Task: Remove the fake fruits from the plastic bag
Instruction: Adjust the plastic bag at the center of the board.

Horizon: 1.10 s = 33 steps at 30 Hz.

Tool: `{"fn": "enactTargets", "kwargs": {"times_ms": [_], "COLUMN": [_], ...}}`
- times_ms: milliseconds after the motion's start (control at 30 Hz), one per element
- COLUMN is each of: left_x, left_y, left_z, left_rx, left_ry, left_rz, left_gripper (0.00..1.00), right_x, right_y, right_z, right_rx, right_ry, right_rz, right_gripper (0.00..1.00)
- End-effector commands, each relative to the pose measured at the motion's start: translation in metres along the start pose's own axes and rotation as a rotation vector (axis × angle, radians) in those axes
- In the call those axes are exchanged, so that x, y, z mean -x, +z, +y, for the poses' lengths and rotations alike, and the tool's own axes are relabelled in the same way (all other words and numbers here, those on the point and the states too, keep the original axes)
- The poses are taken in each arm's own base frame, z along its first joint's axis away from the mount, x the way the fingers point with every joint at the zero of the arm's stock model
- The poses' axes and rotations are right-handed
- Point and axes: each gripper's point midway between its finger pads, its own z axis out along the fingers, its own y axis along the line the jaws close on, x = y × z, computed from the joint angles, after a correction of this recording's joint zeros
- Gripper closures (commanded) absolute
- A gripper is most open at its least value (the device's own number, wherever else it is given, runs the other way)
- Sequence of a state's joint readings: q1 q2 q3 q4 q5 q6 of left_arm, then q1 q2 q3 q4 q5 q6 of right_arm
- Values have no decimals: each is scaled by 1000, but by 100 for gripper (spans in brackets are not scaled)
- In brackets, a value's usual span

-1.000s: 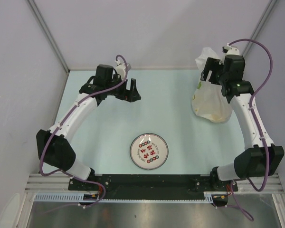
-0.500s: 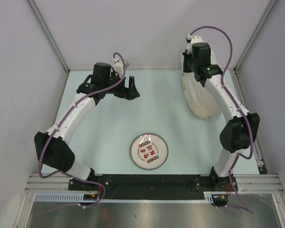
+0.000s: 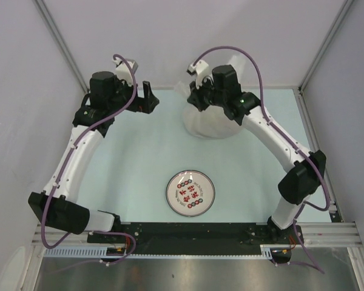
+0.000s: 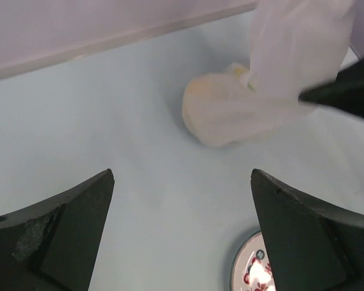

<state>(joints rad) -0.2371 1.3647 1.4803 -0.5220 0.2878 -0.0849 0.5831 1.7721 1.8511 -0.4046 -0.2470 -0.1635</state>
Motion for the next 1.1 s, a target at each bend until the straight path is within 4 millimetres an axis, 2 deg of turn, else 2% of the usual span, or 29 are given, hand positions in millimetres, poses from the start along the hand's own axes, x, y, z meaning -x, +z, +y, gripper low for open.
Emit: {"fn": "enactTargets", "kwargs": {"times_ms": [0,33,67,100,133,167,267,333,367,400,433,467,500,533,567,600,633,667,700,733,767,800,833,867,900,933,967,1033,1067], "left_x": [59,62,64,68,69,70,73,79,79,92,80,78,80,65,60,61,47,44,48,45,48,48,50,63,55,55,57,53,43], "left_y": [-24,-24,-24,-21,-19,-16,6,30,38,41,65,73,81,102,110,116,134,140,144,150,149,148,143,122,116,107,95,67,60], "left_z": [-10,-10,-11,-12,-19,-21,-36,-40,-52,-61,-62,-79,-88,-93,-112,-120,-126,-140,-145,-146,-148,-144,-143,-142,-141,-140,-138,-142,-143], "left_rx": [-8,-12,-14,-22,-66,-85,-193,-236,-302,-340,-372,-426,-464,-497,-556,-581,-597,-627,-629,-619,-606,-577,-568,-567,-573,-578,-587,-628,-638], "left_ry": [108,110,110,115,124,137,142,122,107,114,95,85,82,49,48,41,5,8,6,-12,-15,-25,-28,-19,-23,-17,-6,25,18], "left_rz": [-172,-182,-192,-205,-205,-205,-195,-191,-181,-207,-166,-156,-151,-105,-93,-96,-61,-63,-66,-52,-60,-63,-66,-94,-75,-77,-90,-84,-42], "left_gripper": [0,0,0,0,0,0,0,0,0,0,0,0,0,0,0,0,0,0,0,0,0,0,0,0,0,0,0,0,0], "right_x": [-19,-40,-42,-50,-75,-74,-98,-111,-114,-118,-118,-125,-123,-124,-126,-128,-129,-131,-133,-131,-127,-111,-97,-85,-74,-45,-35,-8,-6], "right_y": [-54,-61,-85,-95,-107,-125,-156,-168,-174,-177,-180,-183,-184,-185,-187,-187,-188,-189,-191,-193,-196,-201,-205,-208,-214,-221,-224,-231,-228], "right_z": [51,62,69,72,75,77,75,69,68,68,70,59,55,51,40,40,41,44,52,54,52,47,43,37,23,11,0,-36,-50], "right_rx": [212,246,249,248,249,242,207,189,187,191,207,176,180,172,146,160,167,190,234,248,241,223,208,192,145,107,67,-65,-121], "right_ry": [-47,-48,-63,-77,-61,-70,-41,17,42,70,128,187,238,300,350,384,410,418,436,435,435,417,400,381,371,327,329,282,273], "right_rz": [44,95,106,123,190,186,263,296,296,302,300,305,285,280,275,279,282,289,304,305,300,268,235,205,172,103,76,-11,-23], "right_gripper": [100,100,100,100,100,100,100,100,100,100,100,100,100,100,100,100,100,100,96,70,57,48,30,21,18,14,12,12,12]}}
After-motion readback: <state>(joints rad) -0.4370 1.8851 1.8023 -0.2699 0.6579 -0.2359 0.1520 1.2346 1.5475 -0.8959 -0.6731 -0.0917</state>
